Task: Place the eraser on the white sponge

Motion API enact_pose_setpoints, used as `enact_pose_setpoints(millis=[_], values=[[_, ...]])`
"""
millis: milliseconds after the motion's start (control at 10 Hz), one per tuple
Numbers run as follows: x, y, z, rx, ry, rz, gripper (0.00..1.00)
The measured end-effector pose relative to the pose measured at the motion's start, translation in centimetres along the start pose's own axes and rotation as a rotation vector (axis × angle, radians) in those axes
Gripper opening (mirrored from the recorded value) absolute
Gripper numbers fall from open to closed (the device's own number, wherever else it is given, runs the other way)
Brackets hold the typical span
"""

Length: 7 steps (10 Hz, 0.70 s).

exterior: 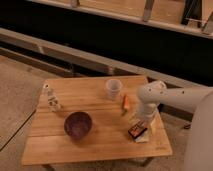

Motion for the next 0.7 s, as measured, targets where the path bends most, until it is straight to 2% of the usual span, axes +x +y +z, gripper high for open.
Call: enact_pose_setpoints(millis=[200, 500, 700], values=[[0.4, 1.9, -1.6, -0.024, -0.034, -0.071, 0.8], [1.8, 5.2, -3.1, -0.037, -0.067, -0.18, 0.8], [1.6, 4.6, -3.0, -0.029, -0.068, -0.173, 0.8]])
